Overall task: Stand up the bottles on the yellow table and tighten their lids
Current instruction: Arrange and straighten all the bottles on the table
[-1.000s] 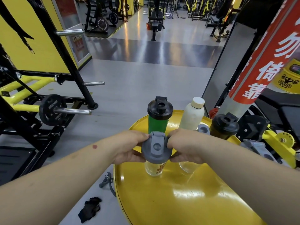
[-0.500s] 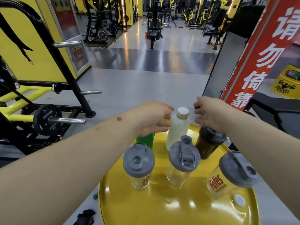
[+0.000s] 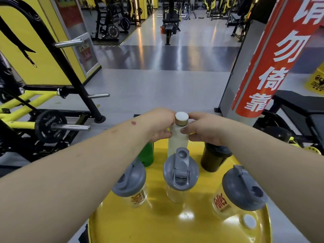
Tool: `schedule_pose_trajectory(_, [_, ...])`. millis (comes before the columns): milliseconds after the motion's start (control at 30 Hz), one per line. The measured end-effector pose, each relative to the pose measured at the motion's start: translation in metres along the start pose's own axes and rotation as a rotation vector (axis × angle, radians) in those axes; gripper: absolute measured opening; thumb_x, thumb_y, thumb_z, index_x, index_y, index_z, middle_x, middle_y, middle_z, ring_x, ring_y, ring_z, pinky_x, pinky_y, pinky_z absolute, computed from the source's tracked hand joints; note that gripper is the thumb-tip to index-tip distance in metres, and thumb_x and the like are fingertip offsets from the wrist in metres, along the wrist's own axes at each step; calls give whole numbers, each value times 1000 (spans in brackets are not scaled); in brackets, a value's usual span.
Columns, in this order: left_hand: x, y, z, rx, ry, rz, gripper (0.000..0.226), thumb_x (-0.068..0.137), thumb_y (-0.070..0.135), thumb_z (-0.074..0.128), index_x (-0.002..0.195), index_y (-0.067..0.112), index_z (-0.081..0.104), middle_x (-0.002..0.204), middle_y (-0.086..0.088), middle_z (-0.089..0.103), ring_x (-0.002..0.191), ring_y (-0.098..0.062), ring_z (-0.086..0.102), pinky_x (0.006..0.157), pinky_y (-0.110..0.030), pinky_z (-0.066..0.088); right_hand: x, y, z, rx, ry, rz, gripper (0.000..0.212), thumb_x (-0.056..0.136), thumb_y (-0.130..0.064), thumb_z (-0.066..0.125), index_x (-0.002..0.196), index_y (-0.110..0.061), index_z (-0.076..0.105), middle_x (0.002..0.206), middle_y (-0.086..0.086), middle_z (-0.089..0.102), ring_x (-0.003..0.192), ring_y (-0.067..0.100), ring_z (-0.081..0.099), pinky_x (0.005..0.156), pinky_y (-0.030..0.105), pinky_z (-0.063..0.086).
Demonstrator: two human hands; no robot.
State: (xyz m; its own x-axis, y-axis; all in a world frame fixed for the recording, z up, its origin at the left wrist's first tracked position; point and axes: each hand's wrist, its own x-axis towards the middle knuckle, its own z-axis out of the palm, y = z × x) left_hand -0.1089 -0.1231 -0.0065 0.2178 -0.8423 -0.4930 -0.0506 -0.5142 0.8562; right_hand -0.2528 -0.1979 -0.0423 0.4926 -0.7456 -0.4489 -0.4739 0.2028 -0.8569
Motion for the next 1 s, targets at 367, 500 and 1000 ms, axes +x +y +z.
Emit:
schedule_pose_trajectory(367, [16, -3, -5, -180, 40, -40, 43, 65, -7, 45, 102, 6, 64, 137, -27, 60, 122, -37, 64, 106, -48, 51, 16, -14, 10, -290, 201, -91, 42, 98, -31, 65, 138, -21, 57, 121, 11, 67, 108, 35, 69, 95, 48, 60])
schedule_pose_trajectory(500, [18, -1, -4, -157, 72, -15, 41, 79, -10, 39, 106, 7, 64, 136, -24, 62, 125, -37, 62, 106, -47, 51, 21, -17, 8, -238, 178, -78, 38, 99, -26, 65, 136, -21, 58, 125, 10, 66, 110, 32, 68, 93, 45, 61])
schedule_pose_trajectory(1000, [1, -16, -2, -27, 48, -15, 43, 90, -8, 39, 123, 2, 64, 89, -6, 59, 69, -18, 54, 72, -27, 53, 19, 16, 1, -105, 105, 25, 32, 86, -11, 71, 119, -9, 68, 123, 15, 69, 110, 30, 70, 98, 47, 60])
